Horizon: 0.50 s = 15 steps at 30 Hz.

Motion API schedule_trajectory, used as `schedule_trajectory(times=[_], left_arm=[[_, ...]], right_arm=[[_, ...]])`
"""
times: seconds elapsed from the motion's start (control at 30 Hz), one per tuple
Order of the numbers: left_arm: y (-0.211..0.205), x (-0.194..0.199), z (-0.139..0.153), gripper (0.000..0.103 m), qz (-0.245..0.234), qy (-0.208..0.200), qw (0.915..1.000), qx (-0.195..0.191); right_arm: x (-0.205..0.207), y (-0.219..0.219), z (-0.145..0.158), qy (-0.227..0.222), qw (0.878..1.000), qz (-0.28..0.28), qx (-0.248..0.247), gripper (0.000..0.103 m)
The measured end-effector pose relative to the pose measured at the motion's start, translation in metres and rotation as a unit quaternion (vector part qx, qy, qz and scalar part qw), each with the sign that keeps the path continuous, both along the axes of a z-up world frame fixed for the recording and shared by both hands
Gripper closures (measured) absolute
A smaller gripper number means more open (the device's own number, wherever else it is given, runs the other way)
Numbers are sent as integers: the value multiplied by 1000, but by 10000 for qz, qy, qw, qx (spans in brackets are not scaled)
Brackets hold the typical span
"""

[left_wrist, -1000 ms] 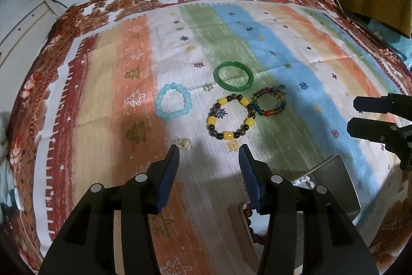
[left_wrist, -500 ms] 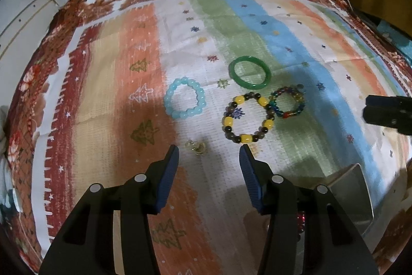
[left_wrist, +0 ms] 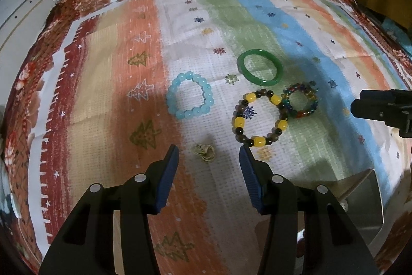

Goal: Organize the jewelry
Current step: 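Move left tool to gold charm while right tool approaches multicolour bead bracelet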

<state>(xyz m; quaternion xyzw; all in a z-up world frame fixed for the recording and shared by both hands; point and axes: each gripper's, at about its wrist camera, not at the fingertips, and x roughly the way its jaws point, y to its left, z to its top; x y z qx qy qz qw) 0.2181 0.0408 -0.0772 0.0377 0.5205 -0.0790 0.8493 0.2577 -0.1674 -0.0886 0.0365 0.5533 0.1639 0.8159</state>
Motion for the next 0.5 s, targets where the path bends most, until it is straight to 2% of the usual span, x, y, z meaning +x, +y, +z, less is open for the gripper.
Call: schedule_trajectory(times=[0.33,0.5], left_arm=[[9,6,-10,54,94,165,9998,-58],[14,12,-13,54,187,277,9990,-295]], right_arm=[[21,9,-18,123,9998,25,-157,30],[31,13,-26,182,9996,9,-197,30]])
